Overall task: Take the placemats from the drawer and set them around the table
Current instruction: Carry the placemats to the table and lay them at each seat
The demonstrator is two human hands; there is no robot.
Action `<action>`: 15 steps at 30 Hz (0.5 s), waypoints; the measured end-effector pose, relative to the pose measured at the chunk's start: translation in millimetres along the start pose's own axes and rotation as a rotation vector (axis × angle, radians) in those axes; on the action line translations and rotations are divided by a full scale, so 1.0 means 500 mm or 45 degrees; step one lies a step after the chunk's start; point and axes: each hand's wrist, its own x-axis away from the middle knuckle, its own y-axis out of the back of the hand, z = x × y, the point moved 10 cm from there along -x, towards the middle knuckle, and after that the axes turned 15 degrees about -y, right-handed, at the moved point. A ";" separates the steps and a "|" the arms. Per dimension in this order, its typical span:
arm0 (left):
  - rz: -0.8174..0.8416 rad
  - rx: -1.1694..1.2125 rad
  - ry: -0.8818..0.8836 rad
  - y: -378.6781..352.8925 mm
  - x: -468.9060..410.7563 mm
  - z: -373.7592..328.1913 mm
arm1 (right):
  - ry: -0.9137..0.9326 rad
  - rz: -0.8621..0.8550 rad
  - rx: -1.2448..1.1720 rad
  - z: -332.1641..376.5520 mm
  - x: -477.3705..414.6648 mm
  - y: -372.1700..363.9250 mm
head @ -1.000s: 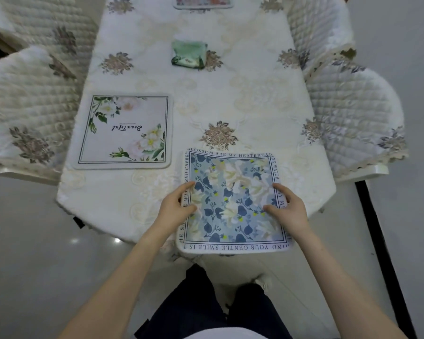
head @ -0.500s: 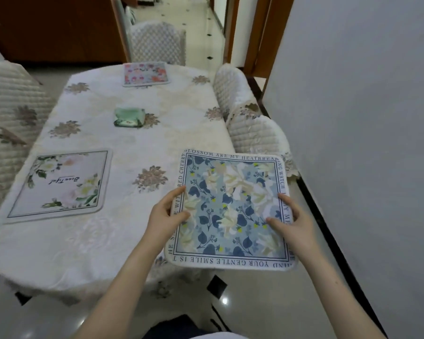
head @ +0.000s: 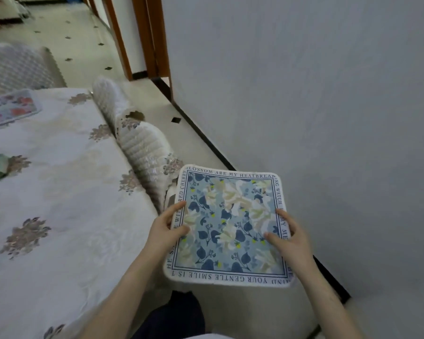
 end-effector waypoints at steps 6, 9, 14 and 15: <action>0.110 -0.036 -0.068 -0.110 -0.174 -0.045 | 0.014 -0.075 -0.096 0.059 -0.136 0.081; 0.074 -0.024 -0.070 -0.137 -0.264 -0.040 | 0.022 -0.080 -0.071 0.100 -0.230 0.086; 0.029 -0.019 -0.005 -0.168 -0.431 -0.014 | 0.027 -0.066 -0.005 0.175 -0.415 0.060; 0.018 -0.022 0.003 -0.171 -0.464 -0.016 | 0.036 -0.059 0.017 0.198 -0.450 0.052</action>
